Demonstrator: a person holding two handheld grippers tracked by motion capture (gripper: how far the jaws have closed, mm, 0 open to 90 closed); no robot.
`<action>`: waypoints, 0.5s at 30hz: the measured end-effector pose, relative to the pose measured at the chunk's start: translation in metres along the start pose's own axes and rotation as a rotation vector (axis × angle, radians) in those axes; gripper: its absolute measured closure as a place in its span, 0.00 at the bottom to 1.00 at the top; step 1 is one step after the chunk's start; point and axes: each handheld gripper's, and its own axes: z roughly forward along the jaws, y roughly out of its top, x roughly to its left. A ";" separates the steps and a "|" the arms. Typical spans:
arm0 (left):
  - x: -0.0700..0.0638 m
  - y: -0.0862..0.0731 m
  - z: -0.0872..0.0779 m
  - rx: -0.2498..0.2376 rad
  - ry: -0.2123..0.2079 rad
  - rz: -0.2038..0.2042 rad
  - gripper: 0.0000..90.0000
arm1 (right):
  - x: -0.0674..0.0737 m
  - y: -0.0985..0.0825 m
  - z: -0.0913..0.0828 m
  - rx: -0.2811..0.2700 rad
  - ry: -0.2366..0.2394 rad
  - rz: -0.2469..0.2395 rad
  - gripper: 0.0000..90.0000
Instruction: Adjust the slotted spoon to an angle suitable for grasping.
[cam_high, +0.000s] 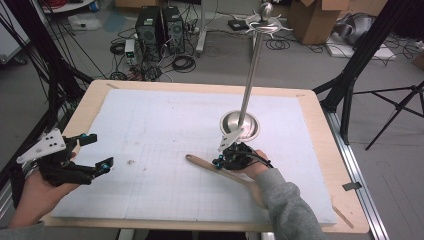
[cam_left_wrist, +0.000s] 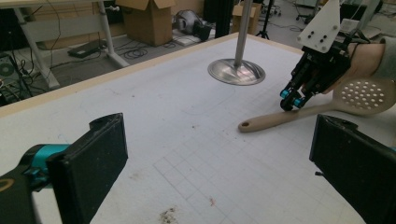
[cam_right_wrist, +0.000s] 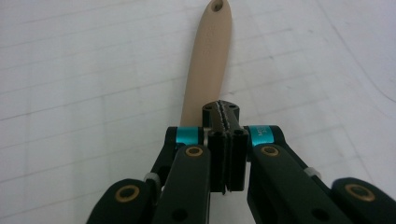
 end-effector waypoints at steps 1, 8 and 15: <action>0.000 0.000 0.000 0.000 0.000 0.000 0.05 | 0.001 0.001 0.000 -0.001 0.015 -0.006 1.00; 0.000 0.000 0.001 0.003 -0.004 0.000 0.05 | 0.008 0.005 0.004 0.013 0.056 -0.066 1.00; 0.001 0.001 0.000 -0.005 -0.002 0.000 0.05 | 0.008 0.003 -0.024 -0.050 0.000 -0.025 1.00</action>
